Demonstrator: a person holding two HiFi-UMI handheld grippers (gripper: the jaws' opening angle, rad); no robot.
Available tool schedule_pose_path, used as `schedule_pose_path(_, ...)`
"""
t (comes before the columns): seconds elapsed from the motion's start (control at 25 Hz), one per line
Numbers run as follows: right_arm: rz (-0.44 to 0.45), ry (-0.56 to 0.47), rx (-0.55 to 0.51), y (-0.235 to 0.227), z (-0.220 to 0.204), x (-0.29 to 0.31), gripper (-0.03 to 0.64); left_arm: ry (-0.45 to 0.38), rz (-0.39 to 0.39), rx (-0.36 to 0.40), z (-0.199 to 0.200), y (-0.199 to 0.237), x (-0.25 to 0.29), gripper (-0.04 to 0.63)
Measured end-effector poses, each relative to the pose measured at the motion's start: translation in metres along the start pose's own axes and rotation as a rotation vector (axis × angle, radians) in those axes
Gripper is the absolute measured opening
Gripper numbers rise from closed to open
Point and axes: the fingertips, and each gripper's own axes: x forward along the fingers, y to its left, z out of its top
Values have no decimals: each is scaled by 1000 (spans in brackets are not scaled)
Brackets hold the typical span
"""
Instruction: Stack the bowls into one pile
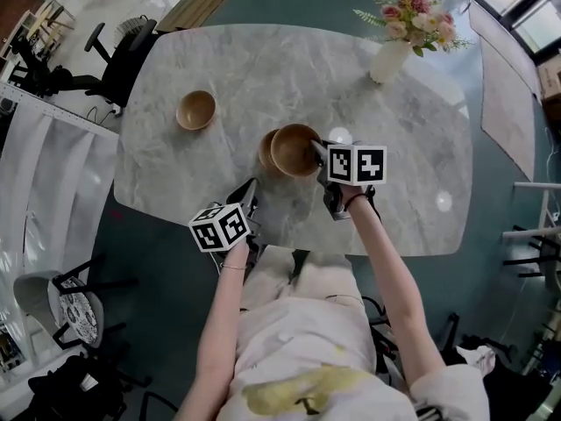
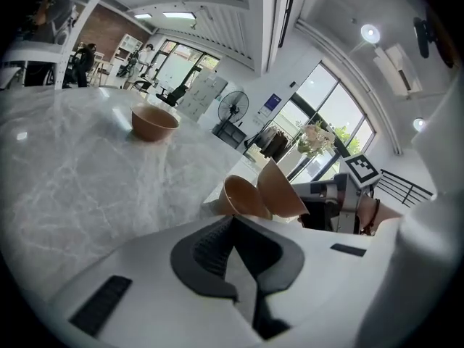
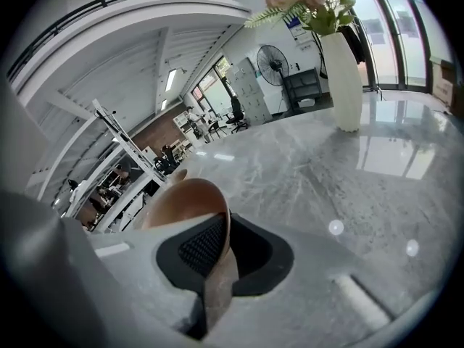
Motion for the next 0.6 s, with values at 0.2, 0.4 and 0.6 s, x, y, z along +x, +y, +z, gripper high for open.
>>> schedule_pose_path(0.2,-43,10,-33,1,1,16,23,10,-16,4,9,10,3,0)
schedule_pose_path(0.4,-71,38,-74,6,-4,28,23,9,-18,-6,16,18,4,0)
schedule_pose_path(0.6,-100,60,-130,8,-4,36,23,0,-10,-27,17,20,5,0)
